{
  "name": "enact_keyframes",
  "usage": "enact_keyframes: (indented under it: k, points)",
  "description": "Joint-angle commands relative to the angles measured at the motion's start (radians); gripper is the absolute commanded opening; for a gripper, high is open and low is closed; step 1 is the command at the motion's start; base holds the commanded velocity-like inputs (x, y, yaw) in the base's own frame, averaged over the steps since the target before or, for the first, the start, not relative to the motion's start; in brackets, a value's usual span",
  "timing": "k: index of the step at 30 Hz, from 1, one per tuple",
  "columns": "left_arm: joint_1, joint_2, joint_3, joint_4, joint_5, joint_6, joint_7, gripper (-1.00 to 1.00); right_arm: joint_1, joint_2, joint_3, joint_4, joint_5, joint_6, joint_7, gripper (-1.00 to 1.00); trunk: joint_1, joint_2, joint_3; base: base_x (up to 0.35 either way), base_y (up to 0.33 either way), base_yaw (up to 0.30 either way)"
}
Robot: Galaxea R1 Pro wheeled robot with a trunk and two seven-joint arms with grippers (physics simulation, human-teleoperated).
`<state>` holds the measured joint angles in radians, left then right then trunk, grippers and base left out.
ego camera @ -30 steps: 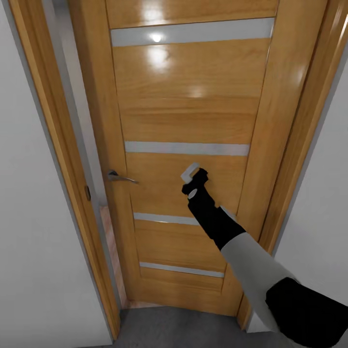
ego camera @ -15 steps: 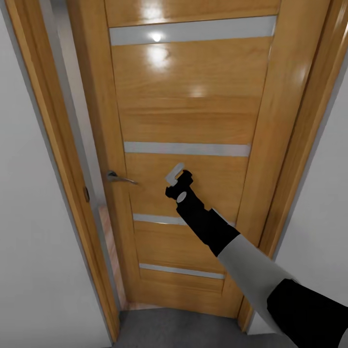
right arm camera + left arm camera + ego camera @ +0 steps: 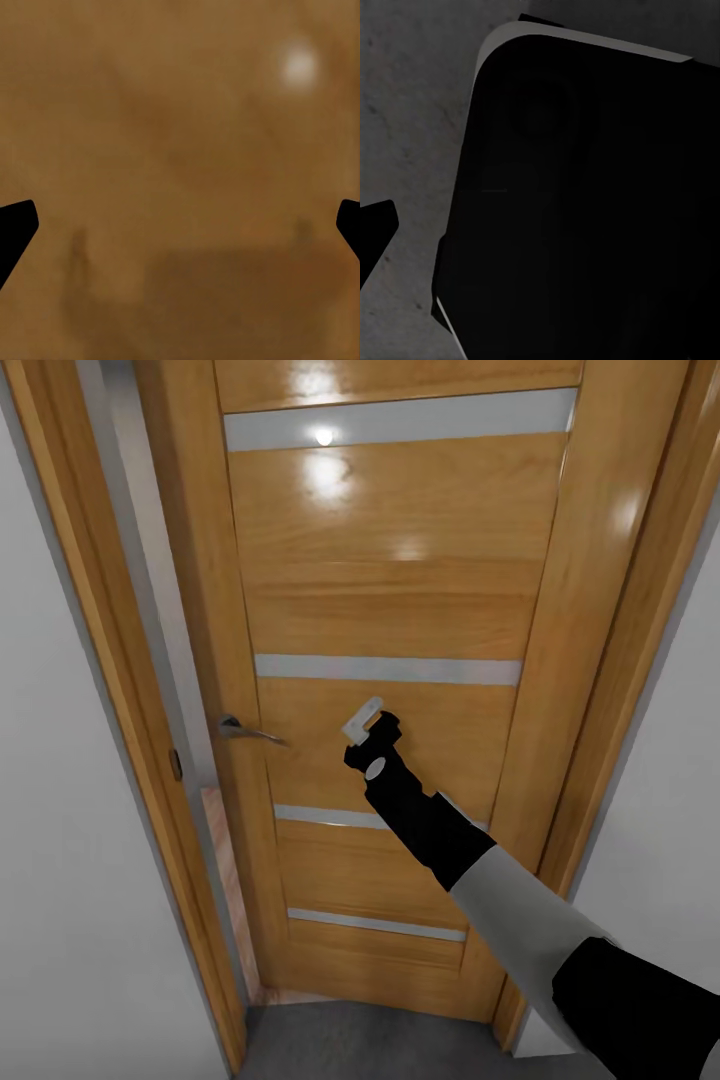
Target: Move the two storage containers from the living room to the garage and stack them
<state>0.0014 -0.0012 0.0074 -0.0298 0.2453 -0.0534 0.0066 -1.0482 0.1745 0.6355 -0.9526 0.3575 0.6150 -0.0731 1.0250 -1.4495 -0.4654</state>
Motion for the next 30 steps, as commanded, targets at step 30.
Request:
enact_keyframes:
  k: [30]
  points:
    - [0.000,0.002,-0.001,-0.001,0.005,-0.002,0.000,1.00,-0.001,0.000,0.007,0.005,0.012,0.009,-0.022,1.00,0.000,-0.001,-0.001,0.200,0.000,0.000]
